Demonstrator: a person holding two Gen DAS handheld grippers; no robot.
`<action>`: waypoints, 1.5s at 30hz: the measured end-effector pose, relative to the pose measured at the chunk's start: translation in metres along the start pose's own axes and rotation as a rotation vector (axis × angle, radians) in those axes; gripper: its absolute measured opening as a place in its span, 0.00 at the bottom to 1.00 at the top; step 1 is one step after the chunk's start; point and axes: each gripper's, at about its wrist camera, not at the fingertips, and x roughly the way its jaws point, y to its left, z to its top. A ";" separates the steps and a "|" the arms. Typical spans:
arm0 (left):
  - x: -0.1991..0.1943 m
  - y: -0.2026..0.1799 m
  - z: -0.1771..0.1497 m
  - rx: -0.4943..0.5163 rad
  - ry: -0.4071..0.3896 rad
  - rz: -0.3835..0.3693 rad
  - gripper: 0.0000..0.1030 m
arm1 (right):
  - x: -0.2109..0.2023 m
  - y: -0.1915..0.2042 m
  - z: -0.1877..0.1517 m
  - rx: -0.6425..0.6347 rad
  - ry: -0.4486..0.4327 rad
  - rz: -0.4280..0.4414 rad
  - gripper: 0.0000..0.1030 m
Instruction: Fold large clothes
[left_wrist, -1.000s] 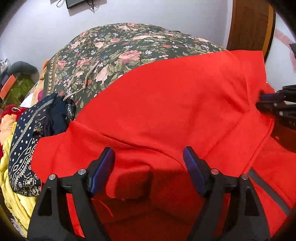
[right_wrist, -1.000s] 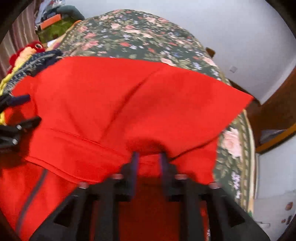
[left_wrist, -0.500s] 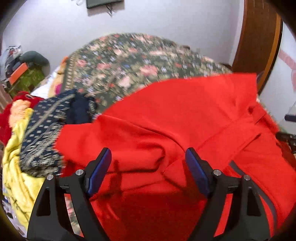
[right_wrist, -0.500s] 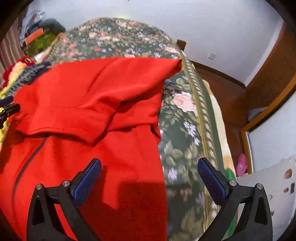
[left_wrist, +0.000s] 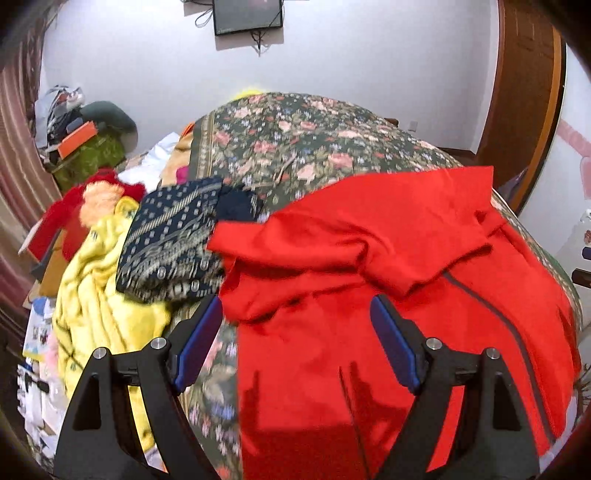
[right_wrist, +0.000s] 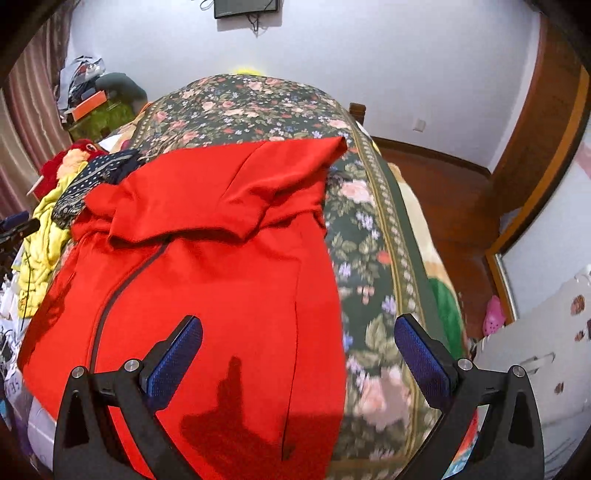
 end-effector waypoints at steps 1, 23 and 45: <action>-0.003 0.003 -0.007 -0.003 0.011 -0.004 0.80 | -0.001 -0.001 -0.006 0.010 0.008 0.004 1.00; -0.001 0.054 -0.166 -0.409 0.280 -0.358 0.77 | 0.025 -0.032 -0.108 0.317 0.154 0.268 0.94; -0.017 0.037 -0.085 -0.325 0.110 -0.361 0.04 | 0.006 0.012 -0.022 0.148 0.029 0.378 0.14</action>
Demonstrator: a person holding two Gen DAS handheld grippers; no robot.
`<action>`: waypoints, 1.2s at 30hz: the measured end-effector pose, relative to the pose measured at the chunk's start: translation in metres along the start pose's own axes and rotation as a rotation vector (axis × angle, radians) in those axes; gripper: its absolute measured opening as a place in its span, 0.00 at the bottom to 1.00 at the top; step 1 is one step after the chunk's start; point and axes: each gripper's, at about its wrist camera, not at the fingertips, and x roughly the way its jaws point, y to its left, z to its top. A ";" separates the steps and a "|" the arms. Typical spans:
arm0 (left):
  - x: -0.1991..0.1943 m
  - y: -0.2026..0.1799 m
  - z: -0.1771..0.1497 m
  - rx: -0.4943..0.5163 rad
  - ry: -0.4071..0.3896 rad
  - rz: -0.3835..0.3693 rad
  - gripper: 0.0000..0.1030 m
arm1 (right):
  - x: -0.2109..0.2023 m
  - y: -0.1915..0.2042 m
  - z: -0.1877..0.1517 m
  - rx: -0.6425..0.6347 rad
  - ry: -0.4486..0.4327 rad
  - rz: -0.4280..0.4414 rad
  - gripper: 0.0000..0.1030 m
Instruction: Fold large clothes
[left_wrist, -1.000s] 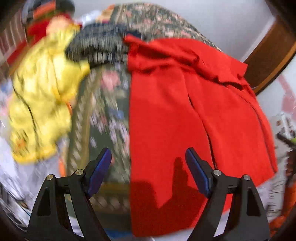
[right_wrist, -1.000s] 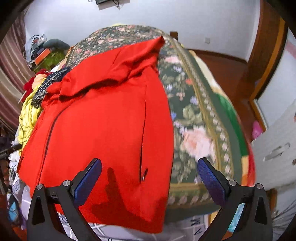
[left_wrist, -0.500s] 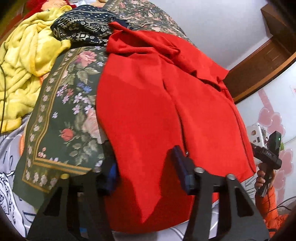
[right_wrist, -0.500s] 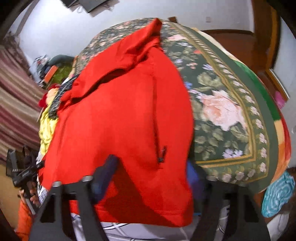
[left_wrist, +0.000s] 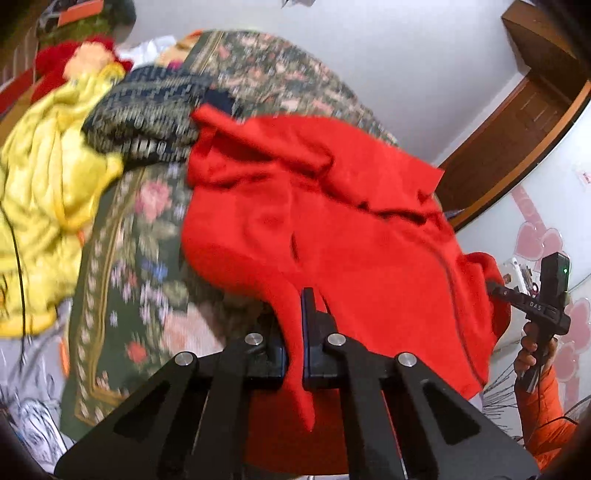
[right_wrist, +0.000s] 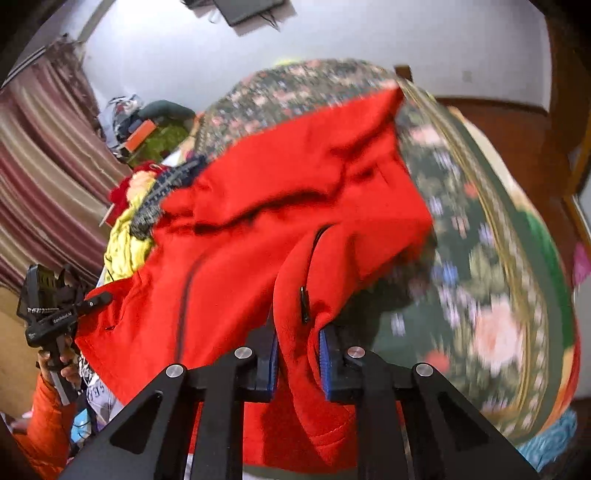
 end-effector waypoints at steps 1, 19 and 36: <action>-0.001 -0.003 0.008 0.005 -0.015 -0.001 0.04 | -0.001 0.003 0.007 -0.009 -0.011 0.000 0.13; 0.063 -0.003 0.214 -0.005 -0.261 0.144 0.04 | 0.080 -0.020 0.238 0.005 -0.174 -0.200 0.13; 0.224 0.082 0.220 -0.164 0.081 0.268 0.09 | 0.139 -0.093 0.277 0.065 -0.157 -0.460 0.56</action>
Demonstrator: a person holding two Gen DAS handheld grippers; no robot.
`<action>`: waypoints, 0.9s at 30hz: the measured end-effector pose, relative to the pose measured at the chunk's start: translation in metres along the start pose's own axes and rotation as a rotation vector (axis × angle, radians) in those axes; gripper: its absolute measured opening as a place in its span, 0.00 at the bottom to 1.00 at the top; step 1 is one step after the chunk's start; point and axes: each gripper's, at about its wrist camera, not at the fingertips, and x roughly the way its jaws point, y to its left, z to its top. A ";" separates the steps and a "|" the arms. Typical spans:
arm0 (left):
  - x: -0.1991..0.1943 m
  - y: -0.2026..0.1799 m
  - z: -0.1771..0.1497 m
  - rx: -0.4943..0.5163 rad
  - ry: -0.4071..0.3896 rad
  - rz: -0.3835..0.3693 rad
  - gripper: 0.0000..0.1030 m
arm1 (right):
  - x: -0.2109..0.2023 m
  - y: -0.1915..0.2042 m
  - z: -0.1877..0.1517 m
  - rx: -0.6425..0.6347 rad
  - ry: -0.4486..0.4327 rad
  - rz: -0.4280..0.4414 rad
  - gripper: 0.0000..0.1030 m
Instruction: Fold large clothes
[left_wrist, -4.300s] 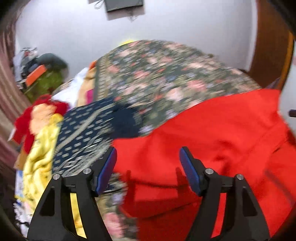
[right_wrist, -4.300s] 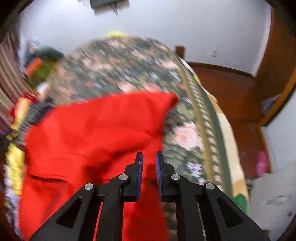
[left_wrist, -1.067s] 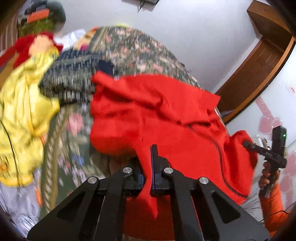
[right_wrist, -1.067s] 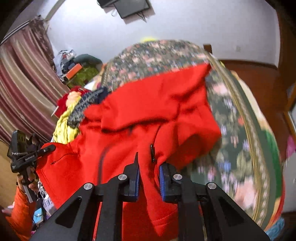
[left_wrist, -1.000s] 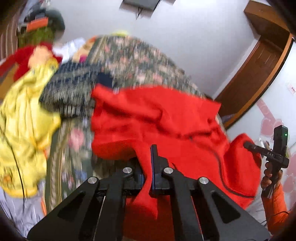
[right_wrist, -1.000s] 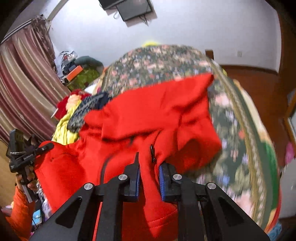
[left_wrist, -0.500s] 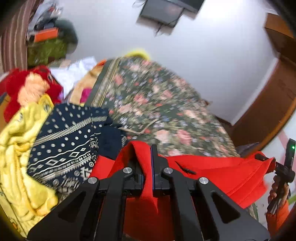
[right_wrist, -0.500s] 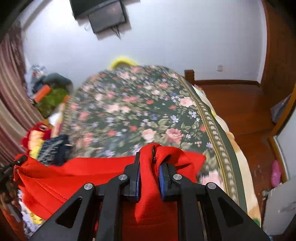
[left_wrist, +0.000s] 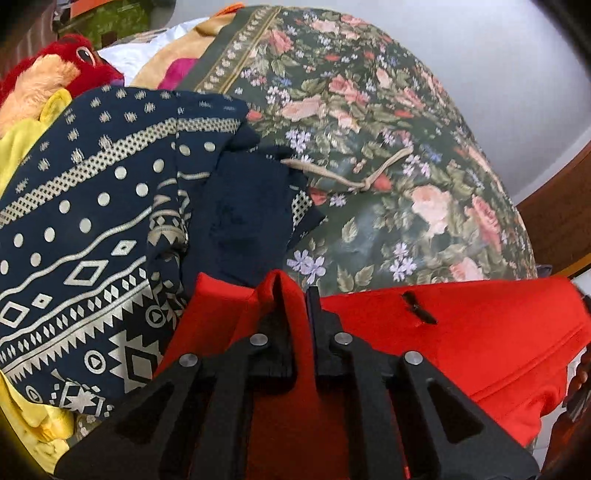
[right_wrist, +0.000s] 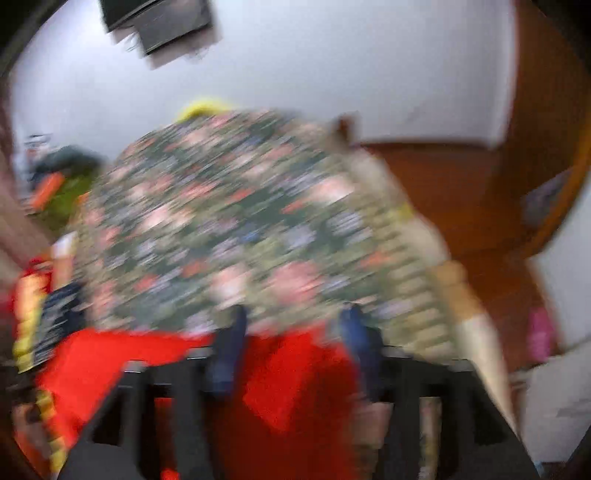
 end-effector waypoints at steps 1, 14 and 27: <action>0.002 0.001 0.001 -0.006 0.011 0.014 0.09 | -0.008 -0.010 0.003 -0.026 -0.042 -0.146 0.57; -0.121 -0.035 -0.001 0.163 -0.212 0.103 0.82 | -0.097 0.011 -0.057 -0.322 -0.026 0.049 0.57; -0.066 -0.066 -0.066 0.470 -0.044 0.209 0.86 | -0.040 0.099 -0.101 -0.446 0.130 0.155 0.57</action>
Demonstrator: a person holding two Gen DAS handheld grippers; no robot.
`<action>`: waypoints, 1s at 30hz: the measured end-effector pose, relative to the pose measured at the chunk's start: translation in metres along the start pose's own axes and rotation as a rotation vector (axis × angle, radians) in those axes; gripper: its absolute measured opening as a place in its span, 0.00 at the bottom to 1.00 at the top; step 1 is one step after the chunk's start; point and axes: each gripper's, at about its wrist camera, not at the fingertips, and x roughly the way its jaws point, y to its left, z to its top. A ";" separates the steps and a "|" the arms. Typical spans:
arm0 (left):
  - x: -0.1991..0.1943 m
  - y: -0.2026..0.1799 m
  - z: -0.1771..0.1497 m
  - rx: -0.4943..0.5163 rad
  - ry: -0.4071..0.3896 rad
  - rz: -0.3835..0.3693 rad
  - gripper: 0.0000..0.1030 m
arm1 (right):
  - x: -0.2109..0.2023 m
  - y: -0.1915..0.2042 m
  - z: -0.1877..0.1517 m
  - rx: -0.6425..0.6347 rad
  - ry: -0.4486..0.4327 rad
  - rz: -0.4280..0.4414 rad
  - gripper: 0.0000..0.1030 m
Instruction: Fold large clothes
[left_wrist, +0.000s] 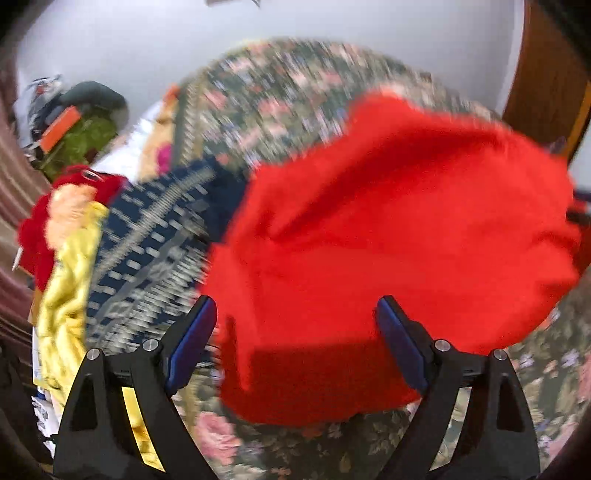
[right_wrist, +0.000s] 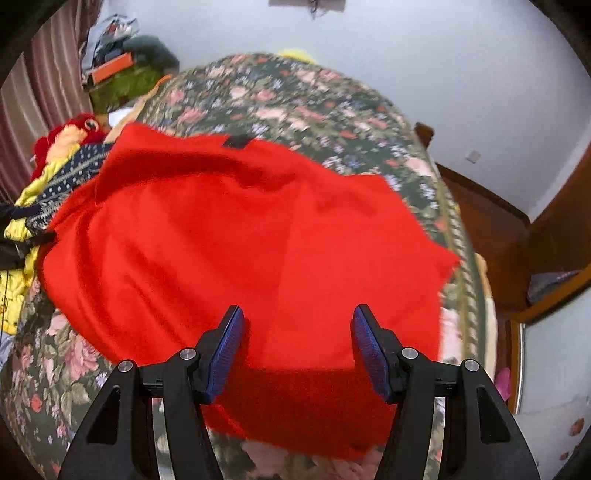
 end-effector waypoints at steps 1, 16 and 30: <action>0.007 -0.003 0.000 -0.002 0.010 -0.006 0.86 | 0.007 0.003 0.004 -0.006 0.007 -0.002 0.57; 0.062 0.074 -0.004 -0.205 -0.024 0.181 0.87 | 0.026 -0.021 -0.021 -0.010 -0.016 -0.214 0.75; -0.028 0.092 -0.059 -0.356 -0.068 -0.046 0.87 | -0.018 -0.091 -0.076 0.288 0.068 -0.133 0.91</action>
